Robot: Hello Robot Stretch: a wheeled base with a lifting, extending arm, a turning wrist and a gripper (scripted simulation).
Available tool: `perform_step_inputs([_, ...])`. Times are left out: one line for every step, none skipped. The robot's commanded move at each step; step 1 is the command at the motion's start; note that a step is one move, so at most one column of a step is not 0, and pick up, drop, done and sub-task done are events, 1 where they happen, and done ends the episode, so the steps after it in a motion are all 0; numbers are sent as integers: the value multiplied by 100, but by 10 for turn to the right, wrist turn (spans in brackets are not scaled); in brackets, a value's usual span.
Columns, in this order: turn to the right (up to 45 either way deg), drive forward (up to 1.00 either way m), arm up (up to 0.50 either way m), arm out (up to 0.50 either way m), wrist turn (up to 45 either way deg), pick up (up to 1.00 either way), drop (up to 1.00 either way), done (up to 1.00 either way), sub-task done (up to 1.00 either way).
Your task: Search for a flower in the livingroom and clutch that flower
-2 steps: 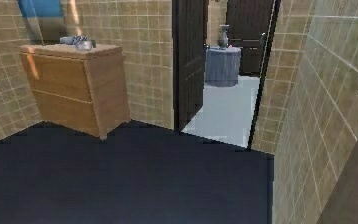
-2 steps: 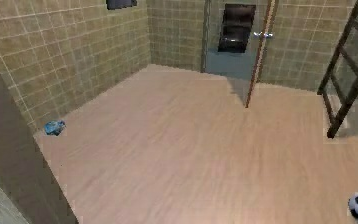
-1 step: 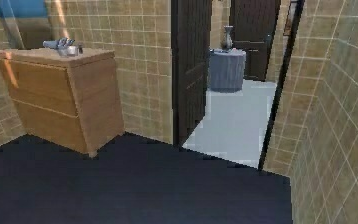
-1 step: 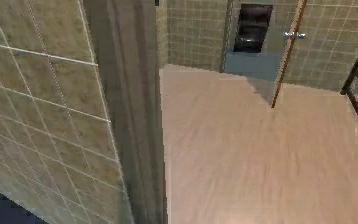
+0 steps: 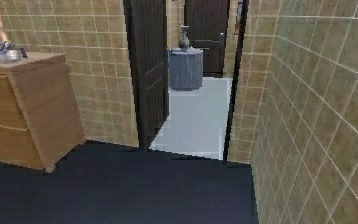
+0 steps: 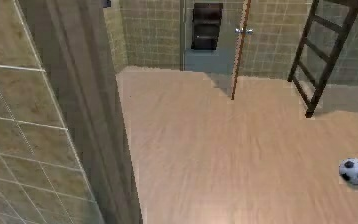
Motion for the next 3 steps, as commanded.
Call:
perform_step_inputs([0,100,0,0,0,0,0,0,0])
perform_step_inputs([60,0,0,0,0,0,0,0,0])
perform_step_inputs([0,65,0,0,0,0,0,0,0])
